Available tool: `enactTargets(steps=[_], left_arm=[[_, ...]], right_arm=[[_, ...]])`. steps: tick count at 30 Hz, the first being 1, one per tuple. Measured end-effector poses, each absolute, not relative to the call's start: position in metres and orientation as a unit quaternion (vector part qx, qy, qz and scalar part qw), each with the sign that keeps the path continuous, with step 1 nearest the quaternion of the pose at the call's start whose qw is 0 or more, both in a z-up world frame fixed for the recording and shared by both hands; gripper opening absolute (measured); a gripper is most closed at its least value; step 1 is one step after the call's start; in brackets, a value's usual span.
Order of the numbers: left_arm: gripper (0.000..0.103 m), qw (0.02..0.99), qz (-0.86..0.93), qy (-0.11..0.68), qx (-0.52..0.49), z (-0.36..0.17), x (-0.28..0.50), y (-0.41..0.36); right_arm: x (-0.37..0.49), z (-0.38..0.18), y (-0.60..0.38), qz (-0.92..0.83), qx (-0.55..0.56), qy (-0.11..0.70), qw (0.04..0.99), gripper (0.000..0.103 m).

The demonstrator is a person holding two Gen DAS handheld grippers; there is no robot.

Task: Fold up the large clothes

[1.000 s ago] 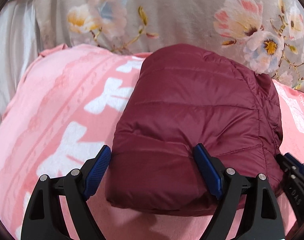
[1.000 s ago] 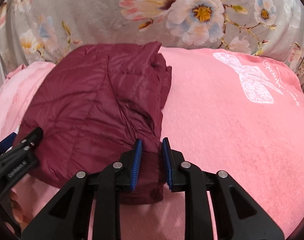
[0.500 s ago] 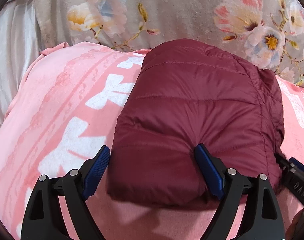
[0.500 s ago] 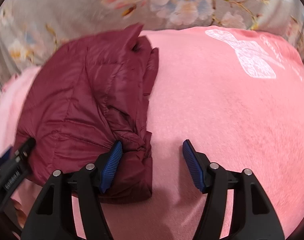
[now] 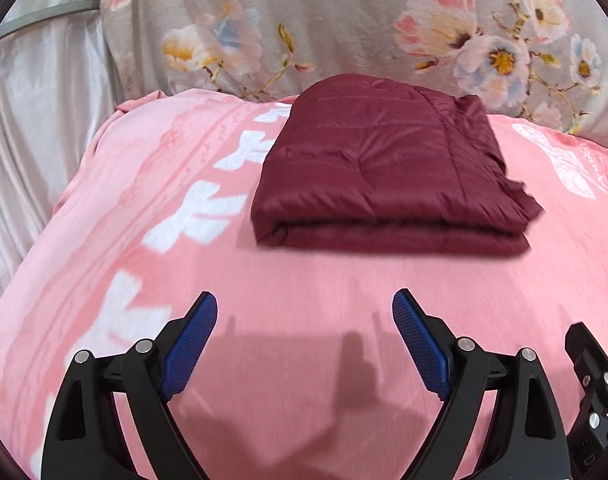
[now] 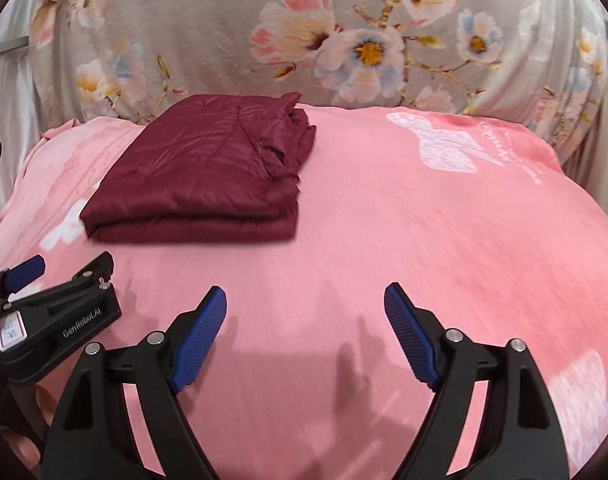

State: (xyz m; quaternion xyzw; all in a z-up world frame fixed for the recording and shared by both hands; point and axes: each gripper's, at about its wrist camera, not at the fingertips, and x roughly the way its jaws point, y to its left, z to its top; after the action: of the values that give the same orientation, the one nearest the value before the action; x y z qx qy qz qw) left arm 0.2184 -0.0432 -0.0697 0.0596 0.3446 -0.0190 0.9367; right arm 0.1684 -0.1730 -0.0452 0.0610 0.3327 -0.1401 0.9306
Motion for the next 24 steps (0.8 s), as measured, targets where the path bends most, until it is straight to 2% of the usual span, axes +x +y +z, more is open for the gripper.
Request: enactTargets(steps=[12, 14, 24], left_arm=[[0.087, 0.931, -0.039, 0.35, 0.096, -0.075, 0.134, -0.051], [0.087, 0.93, -0.041, 0.351, 0.101, -0.076, 0.126, -0.052], [0.087, 0.928, -0.027, 0.354, 0.109, -0.078, 0.121, -0.054]], right_arm=[[0.084, -0.044, -0.16, -0.135, 0.056, 0.332, 0.932, 0.084], [0.078, -0.043, -0.157, -0.135, 0.055, 0.329, 0.933, 0.087], [0.08, -0.049, -0.159, -0.137, 0.061, 0.347, 0.926, 0.087]])
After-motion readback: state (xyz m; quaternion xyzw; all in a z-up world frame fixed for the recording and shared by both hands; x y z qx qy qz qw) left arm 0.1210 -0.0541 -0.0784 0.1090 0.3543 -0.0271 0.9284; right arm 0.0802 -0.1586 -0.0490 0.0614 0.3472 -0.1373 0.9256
